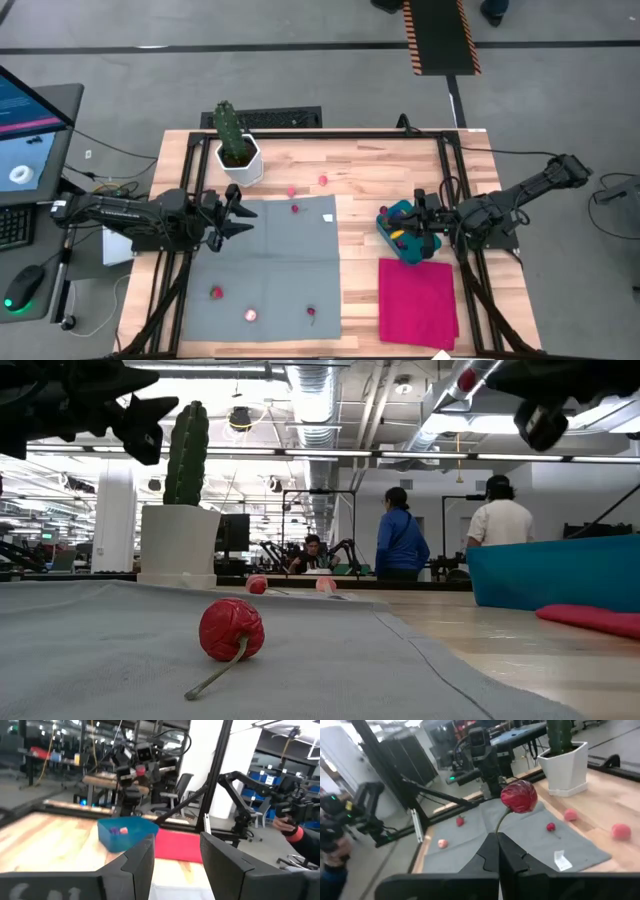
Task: Pick and placing Produce into tupperware
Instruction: Put the red cherry into the blue bin
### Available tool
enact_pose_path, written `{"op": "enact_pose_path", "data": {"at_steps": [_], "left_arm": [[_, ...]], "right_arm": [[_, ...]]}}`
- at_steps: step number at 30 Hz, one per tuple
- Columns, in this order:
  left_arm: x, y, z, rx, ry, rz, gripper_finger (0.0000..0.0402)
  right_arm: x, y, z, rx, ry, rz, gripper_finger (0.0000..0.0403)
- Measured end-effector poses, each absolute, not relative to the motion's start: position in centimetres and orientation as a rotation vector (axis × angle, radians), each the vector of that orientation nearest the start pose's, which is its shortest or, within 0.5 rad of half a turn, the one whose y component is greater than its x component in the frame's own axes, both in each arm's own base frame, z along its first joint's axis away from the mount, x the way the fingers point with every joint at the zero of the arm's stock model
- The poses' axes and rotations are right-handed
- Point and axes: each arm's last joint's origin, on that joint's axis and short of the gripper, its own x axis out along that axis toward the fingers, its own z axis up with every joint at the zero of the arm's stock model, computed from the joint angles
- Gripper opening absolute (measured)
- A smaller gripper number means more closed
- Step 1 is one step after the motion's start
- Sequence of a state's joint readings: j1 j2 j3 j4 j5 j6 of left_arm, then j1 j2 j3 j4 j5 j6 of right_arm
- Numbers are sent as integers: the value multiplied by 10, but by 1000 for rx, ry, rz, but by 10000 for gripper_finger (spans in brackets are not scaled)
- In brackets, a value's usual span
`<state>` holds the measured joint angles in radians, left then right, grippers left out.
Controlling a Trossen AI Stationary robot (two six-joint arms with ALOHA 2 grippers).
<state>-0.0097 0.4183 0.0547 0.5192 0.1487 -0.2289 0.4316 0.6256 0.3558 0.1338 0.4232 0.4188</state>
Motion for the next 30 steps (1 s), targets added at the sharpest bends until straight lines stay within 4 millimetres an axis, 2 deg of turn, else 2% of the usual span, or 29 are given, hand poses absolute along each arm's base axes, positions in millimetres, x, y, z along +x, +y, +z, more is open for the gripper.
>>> {"op": "enact_pose_path", "data": {"at_steps": [5,11,15,19,25,30], "left_arm": [[125,-3,195,-253,-149,-84,148],[124,2,198,-336,-202,73,148],[124,3,198,-341,-205,96,148],[124,3,199,-340,-222,93,148],[124,3,199,-304,-220,98,148],[124,3,199,-284,-219,101,148]], "right_arm": [[132,45,216,476,-8,-29,11],[123,35,189,720,-85,-60,11],[119,31,182,826,-133,-58,11],[117,29,184,805,-160,-53,11],[116,30,184,655,-134,-57,11],[116,31,195,542,-30,-182,11]]}}
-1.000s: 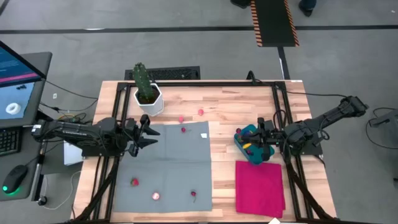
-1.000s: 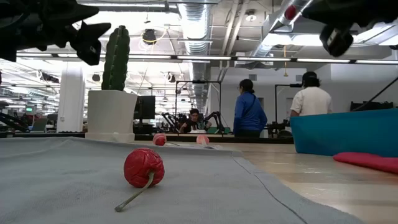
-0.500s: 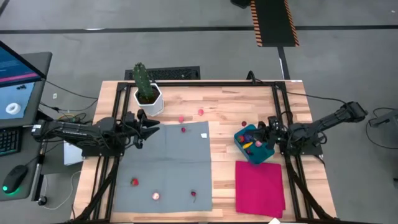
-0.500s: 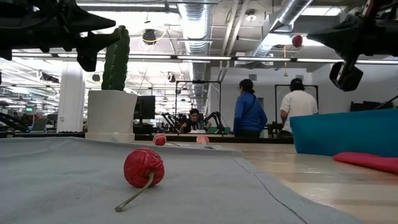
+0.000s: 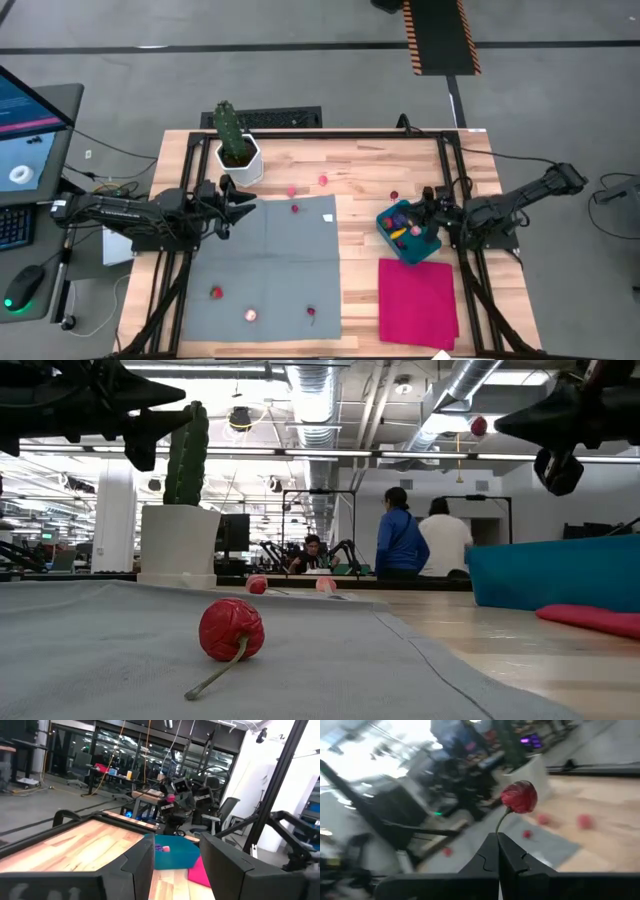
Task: Pick and placing Produce into tupperware
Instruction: Put the red cherry into the blue bin
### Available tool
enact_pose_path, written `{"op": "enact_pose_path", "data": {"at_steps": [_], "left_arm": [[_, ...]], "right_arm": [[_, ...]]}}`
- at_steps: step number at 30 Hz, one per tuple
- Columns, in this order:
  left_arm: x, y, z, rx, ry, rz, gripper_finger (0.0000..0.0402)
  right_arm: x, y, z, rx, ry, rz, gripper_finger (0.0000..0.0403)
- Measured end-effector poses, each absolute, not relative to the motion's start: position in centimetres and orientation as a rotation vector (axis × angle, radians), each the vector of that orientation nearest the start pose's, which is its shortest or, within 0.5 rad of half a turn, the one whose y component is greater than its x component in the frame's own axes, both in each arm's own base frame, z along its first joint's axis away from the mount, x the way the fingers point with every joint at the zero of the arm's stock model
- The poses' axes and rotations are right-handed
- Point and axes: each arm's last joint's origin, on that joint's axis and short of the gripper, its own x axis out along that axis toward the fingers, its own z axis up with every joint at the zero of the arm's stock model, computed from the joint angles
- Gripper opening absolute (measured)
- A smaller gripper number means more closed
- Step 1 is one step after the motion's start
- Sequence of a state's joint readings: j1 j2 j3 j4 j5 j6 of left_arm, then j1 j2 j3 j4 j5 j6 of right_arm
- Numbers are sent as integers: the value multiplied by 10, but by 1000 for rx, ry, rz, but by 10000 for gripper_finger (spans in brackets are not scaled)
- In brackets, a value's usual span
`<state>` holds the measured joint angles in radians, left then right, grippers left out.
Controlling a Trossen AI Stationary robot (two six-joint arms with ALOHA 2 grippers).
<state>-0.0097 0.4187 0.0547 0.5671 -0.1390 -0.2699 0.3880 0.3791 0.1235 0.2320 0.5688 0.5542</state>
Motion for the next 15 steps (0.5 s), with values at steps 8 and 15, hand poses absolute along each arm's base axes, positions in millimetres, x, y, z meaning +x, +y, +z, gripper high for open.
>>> {"op": "enact_pose_path", "data": {"at_steps": [8,15], "left_arm": [[124,3,199,-235,-218,106,148],[123,3,200,-237,-230,105,148]], "right_arm": [[104,30,213,479,191,-409,11],[94,29,218,603,348,-486,11]]}}
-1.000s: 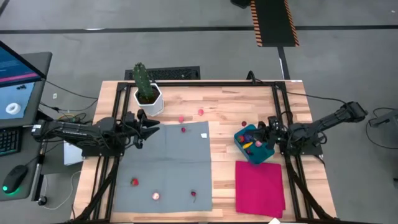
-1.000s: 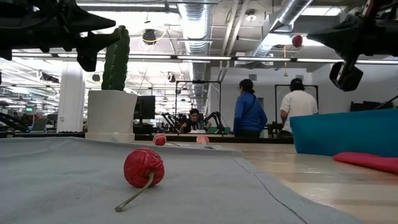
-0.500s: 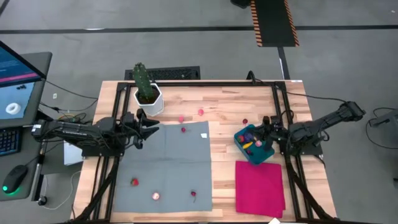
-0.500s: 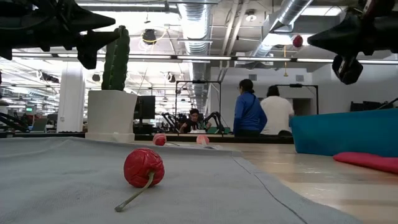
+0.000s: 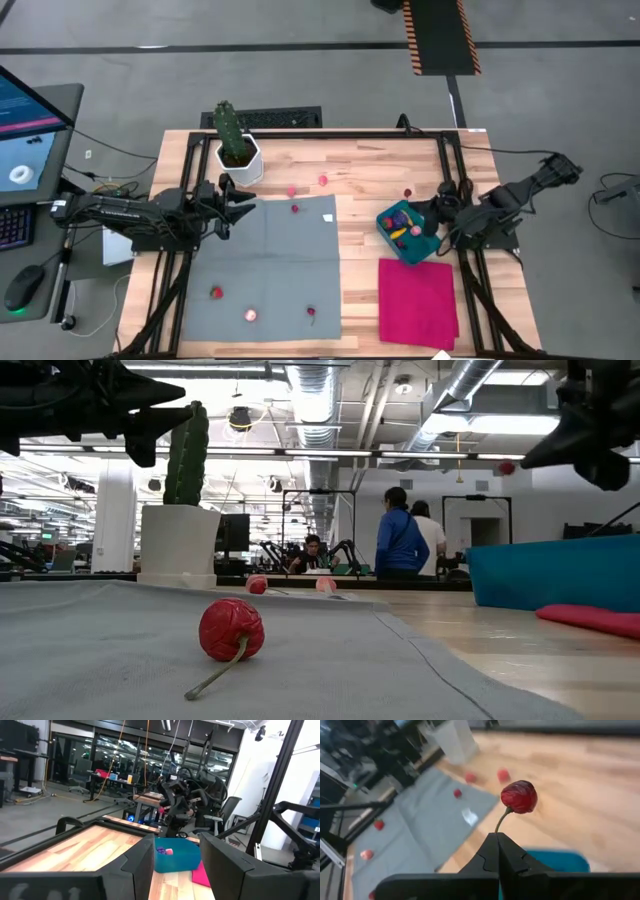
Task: Pick and placing Produce into tupperware
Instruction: Put the red cherry into the blue bin
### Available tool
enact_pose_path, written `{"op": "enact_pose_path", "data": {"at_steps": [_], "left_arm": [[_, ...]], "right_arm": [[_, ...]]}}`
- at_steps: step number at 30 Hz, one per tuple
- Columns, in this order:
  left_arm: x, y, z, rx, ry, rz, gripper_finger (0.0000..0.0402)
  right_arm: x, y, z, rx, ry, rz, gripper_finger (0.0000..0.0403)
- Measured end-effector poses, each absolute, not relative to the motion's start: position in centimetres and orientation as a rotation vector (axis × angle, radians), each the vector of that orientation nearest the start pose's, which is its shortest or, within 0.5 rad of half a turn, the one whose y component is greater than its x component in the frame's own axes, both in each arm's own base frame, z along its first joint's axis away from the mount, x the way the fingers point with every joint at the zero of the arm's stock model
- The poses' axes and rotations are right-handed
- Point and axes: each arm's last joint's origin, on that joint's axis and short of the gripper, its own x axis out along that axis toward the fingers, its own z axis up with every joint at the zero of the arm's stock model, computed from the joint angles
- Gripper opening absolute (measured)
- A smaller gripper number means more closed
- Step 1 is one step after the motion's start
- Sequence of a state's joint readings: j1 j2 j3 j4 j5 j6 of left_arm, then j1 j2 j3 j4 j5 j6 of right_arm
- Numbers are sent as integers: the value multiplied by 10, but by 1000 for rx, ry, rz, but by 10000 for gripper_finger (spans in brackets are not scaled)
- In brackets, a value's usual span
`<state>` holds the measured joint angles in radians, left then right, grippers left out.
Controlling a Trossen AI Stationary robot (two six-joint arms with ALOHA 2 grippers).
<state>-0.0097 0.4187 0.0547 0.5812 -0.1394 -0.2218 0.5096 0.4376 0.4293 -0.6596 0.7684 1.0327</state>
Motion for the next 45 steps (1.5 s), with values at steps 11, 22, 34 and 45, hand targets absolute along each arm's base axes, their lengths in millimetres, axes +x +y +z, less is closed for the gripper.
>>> {"op": "enact_pose_path", "data": {"at_steps": [11,22,34,45], "left_arm": [[124,3,199,-252,-221,111,148],[123,4,200,-275,-234,134,148],[123,4,200,-280,-236,133,148],[123,4,200,-272,-236,134,148]], "right_arm": [[104,40,200,753,647,-568,11],[115,43,188,799,758,-654,36],[122,44,192,768,715,-575,127],[160,63,239,554,251,-166,168]]}}
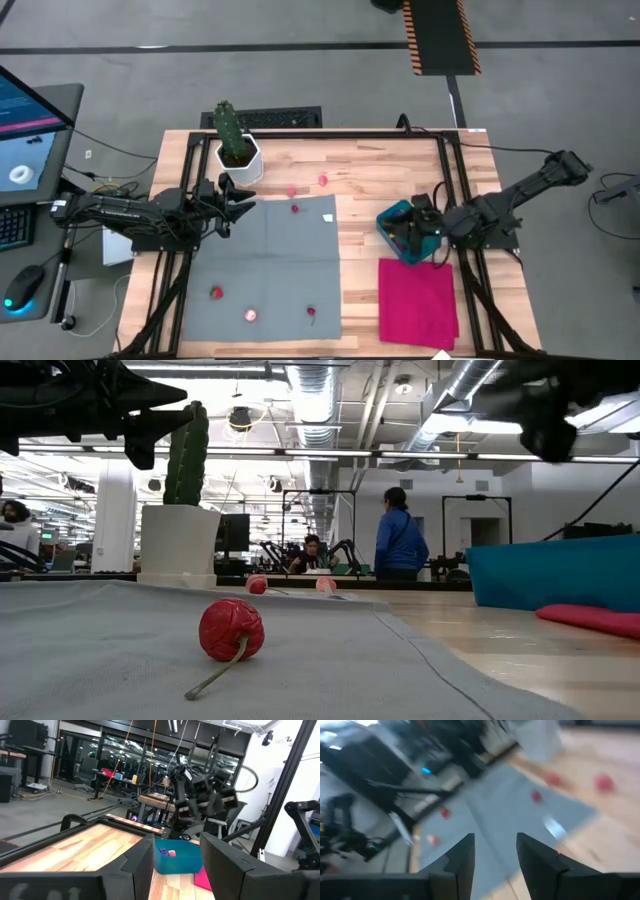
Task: Pick and placing Produce into tupperware
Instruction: Put the red cherry into the blue bin
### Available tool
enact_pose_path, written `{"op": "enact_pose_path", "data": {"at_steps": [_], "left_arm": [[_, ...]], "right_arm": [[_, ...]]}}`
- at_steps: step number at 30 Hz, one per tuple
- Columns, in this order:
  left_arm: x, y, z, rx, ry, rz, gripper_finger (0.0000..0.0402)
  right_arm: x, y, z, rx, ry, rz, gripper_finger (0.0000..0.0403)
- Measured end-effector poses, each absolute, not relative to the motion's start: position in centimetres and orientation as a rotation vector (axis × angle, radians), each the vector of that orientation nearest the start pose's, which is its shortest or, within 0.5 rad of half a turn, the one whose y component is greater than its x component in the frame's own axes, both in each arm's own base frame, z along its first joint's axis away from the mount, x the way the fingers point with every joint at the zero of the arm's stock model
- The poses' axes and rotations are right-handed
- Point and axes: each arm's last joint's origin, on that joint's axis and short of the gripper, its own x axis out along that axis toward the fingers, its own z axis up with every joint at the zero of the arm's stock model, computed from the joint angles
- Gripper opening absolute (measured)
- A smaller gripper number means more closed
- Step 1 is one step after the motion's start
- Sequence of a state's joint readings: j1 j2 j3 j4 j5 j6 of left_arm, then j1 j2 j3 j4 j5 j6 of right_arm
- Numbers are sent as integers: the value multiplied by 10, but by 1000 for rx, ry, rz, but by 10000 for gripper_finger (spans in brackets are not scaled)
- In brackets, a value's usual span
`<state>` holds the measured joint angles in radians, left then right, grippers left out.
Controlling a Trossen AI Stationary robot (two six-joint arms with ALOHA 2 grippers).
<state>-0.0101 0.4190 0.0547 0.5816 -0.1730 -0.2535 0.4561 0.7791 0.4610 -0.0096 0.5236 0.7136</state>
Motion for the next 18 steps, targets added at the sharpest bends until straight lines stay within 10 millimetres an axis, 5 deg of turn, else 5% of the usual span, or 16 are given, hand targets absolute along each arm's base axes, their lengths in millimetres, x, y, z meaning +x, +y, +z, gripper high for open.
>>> {"op": "enact_pose_path", "data": {"at_steps": [5,12,18], "left_arm": [[123,4,200,-272,-237,134,148],[123,4,200,-274,-240,159,148],[123,4,200,-266,-235,160,148]], "right_arm": [[179,70,248,435,116,-106,161],[221,70,231,307,24,-149,155],[259,57,220,182,124,-146,147]]}}
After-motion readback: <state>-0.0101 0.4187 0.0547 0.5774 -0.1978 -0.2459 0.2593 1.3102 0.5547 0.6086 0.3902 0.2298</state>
